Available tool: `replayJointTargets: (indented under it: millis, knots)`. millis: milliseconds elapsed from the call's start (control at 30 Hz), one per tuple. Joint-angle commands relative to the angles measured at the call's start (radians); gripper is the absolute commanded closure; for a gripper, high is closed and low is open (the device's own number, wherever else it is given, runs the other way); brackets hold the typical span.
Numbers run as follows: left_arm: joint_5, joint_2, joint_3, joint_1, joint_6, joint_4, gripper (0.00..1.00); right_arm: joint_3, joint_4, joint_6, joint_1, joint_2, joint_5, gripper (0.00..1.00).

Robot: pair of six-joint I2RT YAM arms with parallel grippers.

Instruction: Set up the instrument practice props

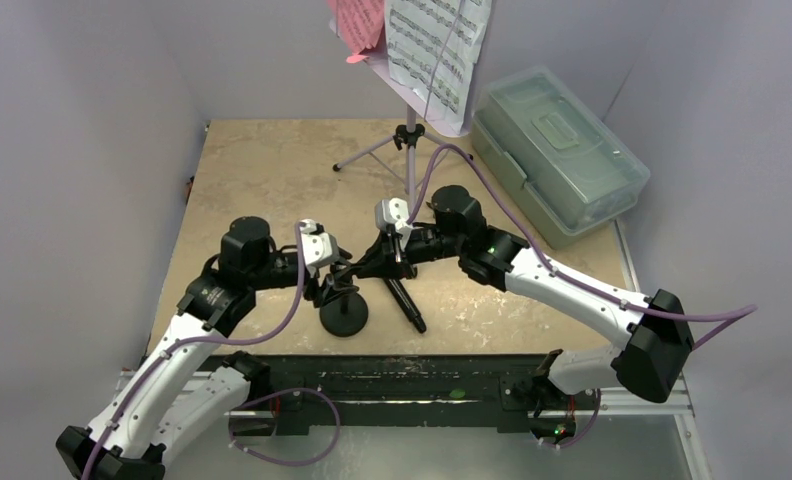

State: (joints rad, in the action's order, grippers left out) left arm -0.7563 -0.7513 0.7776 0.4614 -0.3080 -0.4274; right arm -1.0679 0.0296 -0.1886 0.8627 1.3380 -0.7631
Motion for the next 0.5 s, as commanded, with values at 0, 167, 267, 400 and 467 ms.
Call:
replayJointTargets:
  millis: [0,167,267,400,467]
  knots:
    - [-0.031,0.0,0.051,0.006,-0.051,0.032,0.47,-0.032,-0.075,-0.021,-0.004,0.015,-0.037,1.0]
    - [-0.018,0.005,0.055,0.006,-0.1,0.015,1.0,-0.03,-0.075,-0.02,-0.004,0.006,-0.01,0.98]
    - [-0.01,0.018,0.049,0.007,-0.118,-0.002,1.0,-0.02,-0.051,0.023,-0.004,-0.022,0.027,0.69]
    - [0.015,0.044,0.035,0.008,-0.125,-0.003,1.0,0.04,0.033,0.126,-0.004,-0.084,0.102,0.32]
    - [0.008,0.051,0.033,0.008,-0.123,-0.003,1.0,0.061,0.053,0.157,-0.004,-0.107,0.119,0.21]
